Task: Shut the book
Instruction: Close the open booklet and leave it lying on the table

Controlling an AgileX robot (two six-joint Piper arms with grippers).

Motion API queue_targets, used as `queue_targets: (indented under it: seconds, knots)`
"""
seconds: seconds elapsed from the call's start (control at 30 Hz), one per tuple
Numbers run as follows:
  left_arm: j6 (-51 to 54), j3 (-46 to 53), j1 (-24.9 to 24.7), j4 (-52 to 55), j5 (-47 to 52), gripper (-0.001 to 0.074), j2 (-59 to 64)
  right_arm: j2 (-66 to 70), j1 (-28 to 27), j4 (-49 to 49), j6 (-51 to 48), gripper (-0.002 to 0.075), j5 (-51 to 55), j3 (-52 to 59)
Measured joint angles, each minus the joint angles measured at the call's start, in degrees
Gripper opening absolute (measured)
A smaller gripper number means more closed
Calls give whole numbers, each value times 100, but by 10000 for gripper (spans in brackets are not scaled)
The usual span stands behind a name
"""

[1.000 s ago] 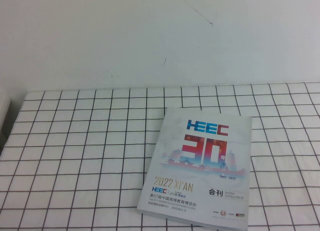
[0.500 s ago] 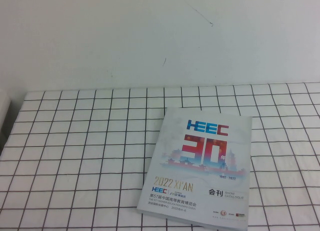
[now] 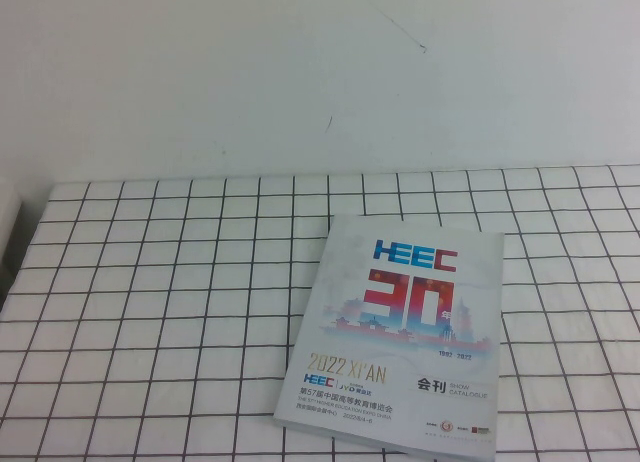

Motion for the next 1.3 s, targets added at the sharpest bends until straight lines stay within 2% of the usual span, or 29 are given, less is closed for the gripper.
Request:
queue_targets:
  seconds: [0.23,0.33,0.47,0.63,1.3]
  knots:
    - [0,0,0,0,0,-4,0,-1184,-310,-343,354,-3,-1649,1309]
    - [0,0,0,0,0,-4,0,-1521,-381,-367,760,-3,-1988,1884]
    - [0,0,0,0,0,-4,0,-1600,-437,-431,1621,-3,-2048,2248]
    - [0,0,0,0,0,-4,-9,-1600,-451,-460,2102,-3,-2082,2260]
    - [-15,0,0,0,0,-4,-9,-1600,-455,-515,2224,-3,-2157,2272]
